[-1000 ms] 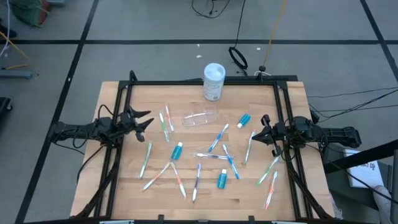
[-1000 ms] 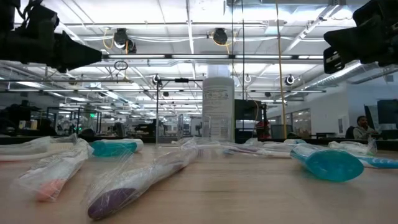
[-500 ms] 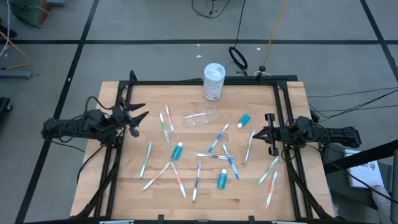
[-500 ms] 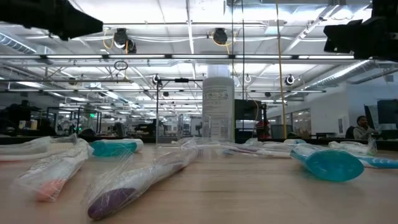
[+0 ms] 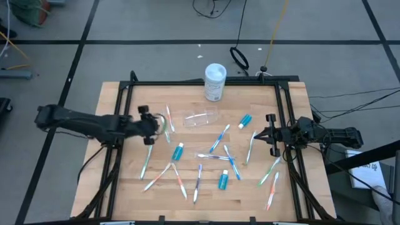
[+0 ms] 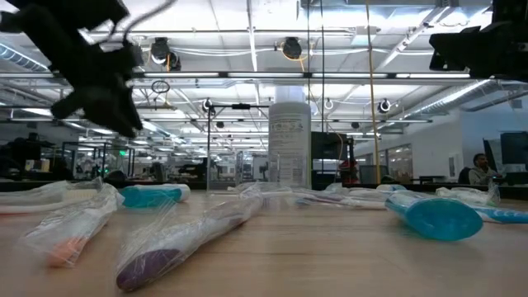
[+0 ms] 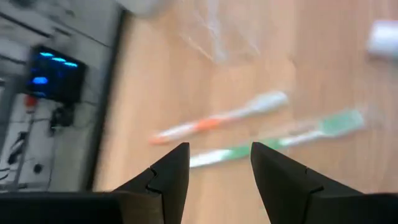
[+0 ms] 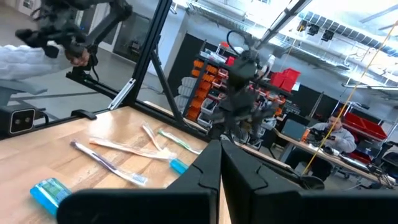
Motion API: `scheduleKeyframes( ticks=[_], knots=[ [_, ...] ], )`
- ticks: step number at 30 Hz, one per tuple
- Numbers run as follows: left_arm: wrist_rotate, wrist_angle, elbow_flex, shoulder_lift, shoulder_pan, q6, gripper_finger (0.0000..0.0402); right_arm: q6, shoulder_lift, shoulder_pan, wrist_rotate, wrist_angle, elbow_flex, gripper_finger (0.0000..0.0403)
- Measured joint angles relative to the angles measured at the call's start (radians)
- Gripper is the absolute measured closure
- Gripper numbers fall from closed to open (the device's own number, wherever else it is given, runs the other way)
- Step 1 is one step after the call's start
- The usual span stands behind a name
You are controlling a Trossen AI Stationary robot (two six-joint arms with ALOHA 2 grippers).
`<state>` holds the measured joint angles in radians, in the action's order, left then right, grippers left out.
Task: Pick & Place toothbrushing station
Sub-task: Put the green toothbrush into the transparent organizer
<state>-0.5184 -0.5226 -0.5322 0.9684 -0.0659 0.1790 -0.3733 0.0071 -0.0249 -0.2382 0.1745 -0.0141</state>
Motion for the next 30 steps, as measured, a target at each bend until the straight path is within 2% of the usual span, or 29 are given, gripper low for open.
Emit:
scheduleKeyframes(
  ticks=[6, 12, 23, 30],
  knots=[
    [0.159, 0.009, 0.001, 0.234, 0.0, 0.136, 0.0224, -0.013, 0.001, 0.0, 0.0, 0.002, 0.0, 0.0399],
    [0.108, 0.08, 0.001, 0.368, 0.0, 0.156, 0.0224, -0.013, 0.002, 0.0, 0.0, 0.001, 0.0, 0.0399],
    [0.112, 0.34, 0.001, 0.393, 0.0, 0.298, 0.0224, -0.013, 0.002, 0.0, 0.0, 0.001, 0.0, 0.0399],
    [0.223, 0.368, 0.001, 0.393, 0.0, 0.345, 0.0224, -0.013, 0.002, 0.0, 0.0, 0.001, 0.0, 0.0399]
  ],
)
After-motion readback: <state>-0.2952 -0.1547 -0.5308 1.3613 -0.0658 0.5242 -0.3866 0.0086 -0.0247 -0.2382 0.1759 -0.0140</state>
